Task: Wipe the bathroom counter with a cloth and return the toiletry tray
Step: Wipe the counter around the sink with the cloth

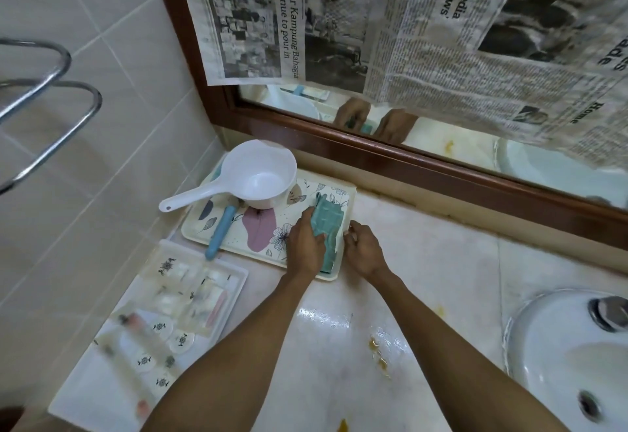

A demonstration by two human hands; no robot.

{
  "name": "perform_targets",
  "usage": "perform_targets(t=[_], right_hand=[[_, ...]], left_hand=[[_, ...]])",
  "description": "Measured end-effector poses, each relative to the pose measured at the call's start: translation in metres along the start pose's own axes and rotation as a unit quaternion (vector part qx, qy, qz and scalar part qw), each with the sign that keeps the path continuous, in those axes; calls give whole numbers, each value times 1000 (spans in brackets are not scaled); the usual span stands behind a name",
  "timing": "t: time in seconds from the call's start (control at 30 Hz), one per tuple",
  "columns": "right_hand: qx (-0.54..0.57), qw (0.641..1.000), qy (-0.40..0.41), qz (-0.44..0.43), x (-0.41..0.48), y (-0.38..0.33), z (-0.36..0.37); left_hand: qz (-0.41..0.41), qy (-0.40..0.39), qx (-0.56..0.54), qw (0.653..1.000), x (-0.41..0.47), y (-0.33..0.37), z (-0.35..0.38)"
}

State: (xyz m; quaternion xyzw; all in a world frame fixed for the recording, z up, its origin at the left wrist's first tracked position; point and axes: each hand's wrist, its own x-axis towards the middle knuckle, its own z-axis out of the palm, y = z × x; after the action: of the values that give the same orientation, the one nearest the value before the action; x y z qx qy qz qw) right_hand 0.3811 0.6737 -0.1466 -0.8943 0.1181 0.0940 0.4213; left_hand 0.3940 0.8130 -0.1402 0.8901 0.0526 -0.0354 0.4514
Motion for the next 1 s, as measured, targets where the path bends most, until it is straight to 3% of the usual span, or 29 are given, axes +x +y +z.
perform_targets(t=[0.13, 0.3, 0.53, 0.67, 0.7, 0.77, 0.83, 0.93, 1.0], right_hand=[[10, 1000, -13, 6, -3, 1, -3], [4, 999, -42, 28, -19, 2, -29], [-133, 991, 18, 14, -40, 64, -117], [-210, 976, 51, 32, -45, 112, -158], [-220, 973, 55, 37, -45, 123, -165], [-233, 970, 58, 46, -43, 143, -174], [-253, 965, 61, 33, -39, 161, -177], [-274, 959, 65, 9, -29, 179, -174], [-275, 959, 71, 7, -24, 186, -168]], left_hand=[[56, 1, 31, 998, -4, 1, -3], [119, 5, -8, 993, -1, 9, -9], [223, -24, -84, 971, -2, 92, 4], [175, -86, -121, 973, -2, 117, 47], [159, -91, -83, 980, -2, 115, 61], [144, -81, 95, 982, -2, 102, 89], [183, -76, 223, 954, -8, 91, 115], [265, -124, 289, 912, -10, 78, 148], [266, -140, 323, 897, -7, 69, 161]])
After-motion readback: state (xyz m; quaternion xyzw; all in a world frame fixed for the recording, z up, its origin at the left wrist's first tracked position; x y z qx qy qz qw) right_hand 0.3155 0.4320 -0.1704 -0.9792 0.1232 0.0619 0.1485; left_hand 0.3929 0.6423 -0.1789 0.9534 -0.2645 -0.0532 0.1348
